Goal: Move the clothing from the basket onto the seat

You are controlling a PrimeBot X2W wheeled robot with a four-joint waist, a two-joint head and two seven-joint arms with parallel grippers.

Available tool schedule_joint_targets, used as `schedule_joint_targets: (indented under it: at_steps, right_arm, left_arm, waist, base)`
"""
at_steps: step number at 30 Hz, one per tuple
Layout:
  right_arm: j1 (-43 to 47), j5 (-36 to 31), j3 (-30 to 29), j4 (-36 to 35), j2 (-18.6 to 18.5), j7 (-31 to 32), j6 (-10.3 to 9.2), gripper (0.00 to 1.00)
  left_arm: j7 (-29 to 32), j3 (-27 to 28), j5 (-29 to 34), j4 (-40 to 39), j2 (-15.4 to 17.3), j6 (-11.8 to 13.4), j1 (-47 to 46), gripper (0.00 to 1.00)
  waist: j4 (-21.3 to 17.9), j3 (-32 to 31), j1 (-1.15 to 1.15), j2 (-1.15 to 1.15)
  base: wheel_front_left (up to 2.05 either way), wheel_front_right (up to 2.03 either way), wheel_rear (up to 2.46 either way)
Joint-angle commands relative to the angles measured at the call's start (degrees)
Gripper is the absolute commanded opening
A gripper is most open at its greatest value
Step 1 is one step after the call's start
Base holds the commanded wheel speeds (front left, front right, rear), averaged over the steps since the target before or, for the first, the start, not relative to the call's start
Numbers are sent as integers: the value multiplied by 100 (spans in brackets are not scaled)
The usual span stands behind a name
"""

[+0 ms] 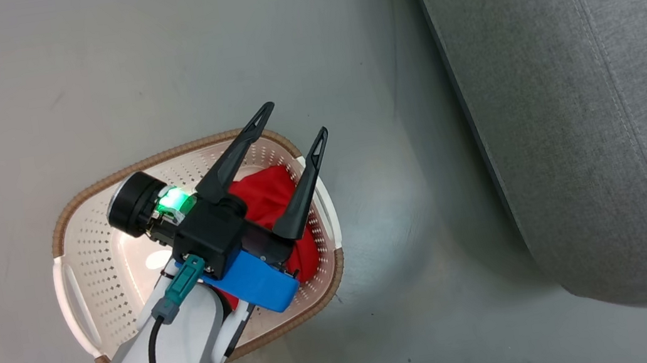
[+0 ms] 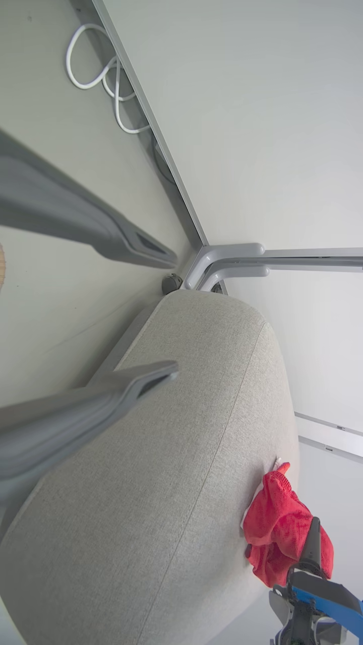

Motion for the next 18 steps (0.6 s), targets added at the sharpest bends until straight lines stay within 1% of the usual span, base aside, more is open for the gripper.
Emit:
schedule_joint_targets:
  at_steps: [1,8,13,18]
  right_arm:
    - [137,-57,22,-40,6,-26,1,100]
    - [493,-98,121,-11,95,-27,1,100]
    - [959,-167,187,-38,145,-24,1,100]
    - [1664,-151,189,-385,342,-23,1,100]
  left_arm:
    - [-15,50,-37,25,-24,-10,53,100]
    - [-15,153,-156,127,-208,-10,320,100]
    - [-15,283,-295,238,-384,-10,679,100]
    - [-15,439,-425,407,-537,-10,1121,100]
  waist:
    - [20,-94,0,0]
    - [85,-629,0,0]
    - [194,-1274,0,0]
    - [339,-1991,0,0]
  base:
    - [0,0,0]
    - [0,0,0]
    - [0,0,0]
    - [0,0,0]
